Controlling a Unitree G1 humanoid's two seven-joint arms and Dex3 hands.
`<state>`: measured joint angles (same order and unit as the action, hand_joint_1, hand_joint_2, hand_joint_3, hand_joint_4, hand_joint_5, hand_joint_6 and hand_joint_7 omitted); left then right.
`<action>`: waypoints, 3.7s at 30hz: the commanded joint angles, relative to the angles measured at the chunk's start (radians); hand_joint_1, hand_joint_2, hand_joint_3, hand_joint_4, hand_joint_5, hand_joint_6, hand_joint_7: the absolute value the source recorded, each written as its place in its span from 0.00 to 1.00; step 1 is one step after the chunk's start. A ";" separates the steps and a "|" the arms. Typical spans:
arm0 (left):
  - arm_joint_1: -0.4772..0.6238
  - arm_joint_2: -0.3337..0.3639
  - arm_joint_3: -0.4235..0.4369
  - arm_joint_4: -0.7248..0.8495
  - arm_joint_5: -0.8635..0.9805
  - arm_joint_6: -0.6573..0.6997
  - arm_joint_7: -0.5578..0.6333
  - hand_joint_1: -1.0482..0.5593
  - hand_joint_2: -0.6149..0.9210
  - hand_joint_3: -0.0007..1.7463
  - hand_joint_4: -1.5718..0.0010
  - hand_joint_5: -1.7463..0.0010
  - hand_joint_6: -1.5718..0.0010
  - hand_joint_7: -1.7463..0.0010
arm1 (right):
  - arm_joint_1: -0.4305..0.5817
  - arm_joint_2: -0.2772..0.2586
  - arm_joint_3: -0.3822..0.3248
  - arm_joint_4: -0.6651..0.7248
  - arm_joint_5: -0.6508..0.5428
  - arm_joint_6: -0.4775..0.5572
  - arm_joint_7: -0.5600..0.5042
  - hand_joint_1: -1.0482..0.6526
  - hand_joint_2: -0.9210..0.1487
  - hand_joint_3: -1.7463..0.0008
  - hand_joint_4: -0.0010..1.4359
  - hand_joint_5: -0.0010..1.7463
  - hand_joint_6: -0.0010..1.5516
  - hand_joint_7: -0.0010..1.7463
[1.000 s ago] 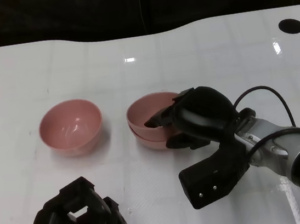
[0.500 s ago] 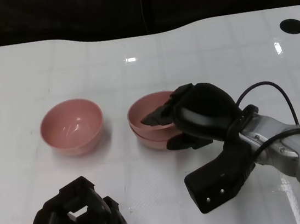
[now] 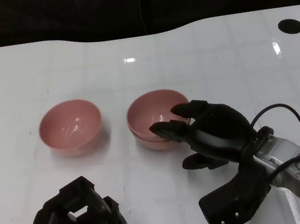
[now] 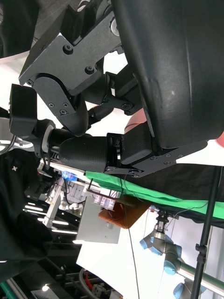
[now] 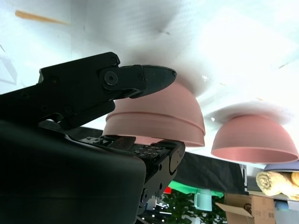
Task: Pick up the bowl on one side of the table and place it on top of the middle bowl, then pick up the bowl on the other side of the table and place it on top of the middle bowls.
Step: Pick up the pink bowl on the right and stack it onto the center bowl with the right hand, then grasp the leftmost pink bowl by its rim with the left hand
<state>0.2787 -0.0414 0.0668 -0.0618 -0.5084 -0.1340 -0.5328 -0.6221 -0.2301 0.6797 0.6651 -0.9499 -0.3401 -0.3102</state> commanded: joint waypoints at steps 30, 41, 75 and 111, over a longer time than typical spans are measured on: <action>-0.002 0.002 0.003 -0.022 0.013 0.004 0.034 0.57 0.62 0.67 0.36 0.19 0.38 0.27 | 0.199 -0.084 -0.180 -0.177 0.155 -0.259 -0.229 0.38 0.00 0.90 0.41 0.53 0.53 0.11; 0.007 -0.006 -0.013 -0.065 0.088 -0.033 0.100 0.57 0.67 0.62 0.35 0.22 0.36 0.30 | 0.383 -0.147 -0.276 -0.344 0.199 -0.387 -0.224 0.50 0.53 0.37 0.49 0.76 0.54 0.55; -0.194 0.273 0.034 -0.147 0.735 -0.174 0.327 0.40 0.94 0.02 0.64 0.80 0.65 1.00 | 0.777 -0.050 -0.430 -0.620 0.893 -0.268 0.363 0.48 0.53 0.20 0.64 1.00 0.52 0.89; -0.556 0.416 -0.329 0.169 1.547 0.247 0.499 0.34 0.95 0.00 0.56 0.94 0.65 1.00 | 0.806 0.071 -0.541 -0.690 0.986 -0.134 0.528 0.49 0.49 0.23 0.62 1.00 0.50 0.88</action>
<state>-0.2584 0.3583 -0.2545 0.0855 1.0298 0.0977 -0.0213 0.1763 -0.1538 0.1550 -0.0068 0.0298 -0.4803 0.2136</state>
